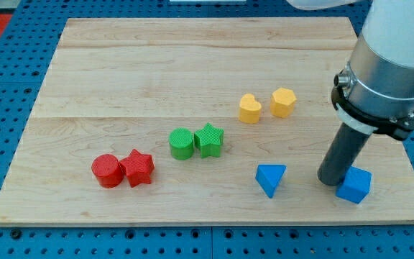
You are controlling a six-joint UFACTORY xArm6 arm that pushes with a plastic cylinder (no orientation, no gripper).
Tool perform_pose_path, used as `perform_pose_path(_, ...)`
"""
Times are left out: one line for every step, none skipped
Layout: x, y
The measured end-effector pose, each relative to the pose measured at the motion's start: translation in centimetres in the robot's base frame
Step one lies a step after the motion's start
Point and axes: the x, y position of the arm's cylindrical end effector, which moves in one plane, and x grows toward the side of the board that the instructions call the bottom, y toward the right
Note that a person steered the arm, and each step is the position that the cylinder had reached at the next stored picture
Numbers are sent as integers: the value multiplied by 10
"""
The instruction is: Push the blue triangle into the green blocks
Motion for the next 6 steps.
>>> perform_pose_path(-3,-22)
perform_pose_path(-3,-63)
perform_pose_path(12,-70)
perform_pose_path(-15,-117)
perform_pose_path(-75,-164)
perform_pose_path(-126,-212)
